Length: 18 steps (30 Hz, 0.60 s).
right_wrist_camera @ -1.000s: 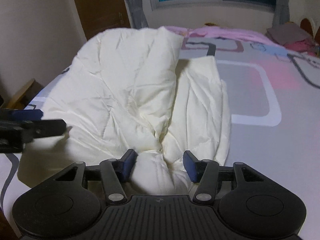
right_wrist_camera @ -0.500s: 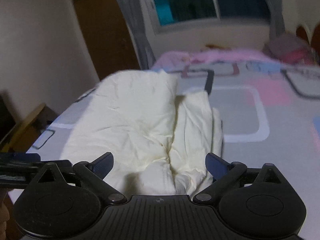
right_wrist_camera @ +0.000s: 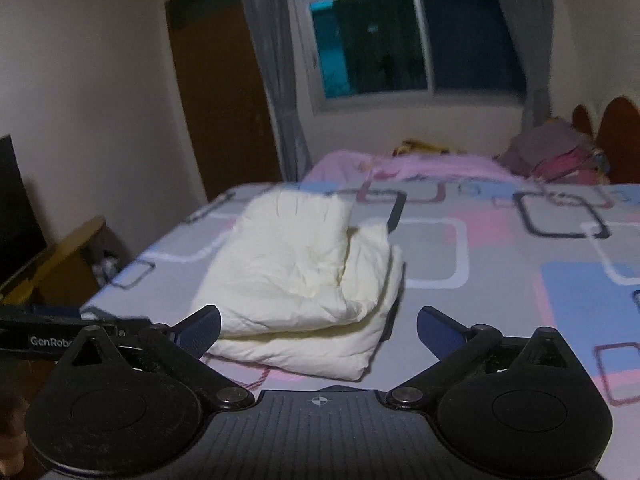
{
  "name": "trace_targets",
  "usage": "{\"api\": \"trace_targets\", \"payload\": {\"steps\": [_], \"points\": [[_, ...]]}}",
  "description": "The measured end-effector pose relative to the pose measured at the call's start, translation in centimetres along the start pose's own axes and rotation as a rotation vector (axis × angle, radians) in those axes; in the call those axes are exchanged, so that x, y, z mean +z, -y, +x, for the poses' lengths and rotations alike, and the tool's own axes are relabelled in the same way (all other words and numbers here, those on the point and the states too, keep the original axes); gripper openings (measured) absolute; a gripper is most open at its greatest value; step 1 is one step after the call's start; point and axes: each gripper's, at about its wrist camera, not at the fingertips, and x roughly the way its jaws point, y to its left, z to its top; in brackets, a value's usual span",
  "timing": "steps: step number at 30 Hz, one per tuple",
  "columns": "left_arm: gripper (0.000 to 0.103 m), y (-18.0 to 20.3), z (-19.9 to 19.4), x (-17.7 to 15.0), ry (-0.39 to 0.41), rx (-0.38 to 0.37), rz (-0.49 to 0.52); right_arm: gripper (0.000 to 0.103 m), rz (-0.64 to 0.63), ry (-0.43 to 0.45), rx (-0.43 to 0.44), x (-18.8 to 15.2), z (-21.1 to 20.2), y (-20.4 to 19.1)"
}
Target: Fold large clothes
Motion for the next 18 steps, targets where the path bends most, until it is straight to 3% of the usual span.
{"api": "trace_targets", "payload": {"steps": [9,18], "points": [[0.103,-0.5,-5.7,-1.2,0.083,0.032,-0.022,0.103,-0.033,0.099,-0.013,-0.2,-6.4,-2.1],[0.103,-0.5,-7.0,-2.3,0.121,0.126,-0.011,0.103,-0.036,0.120,-0.007,-0.8,-7.7,-2.4]]}}
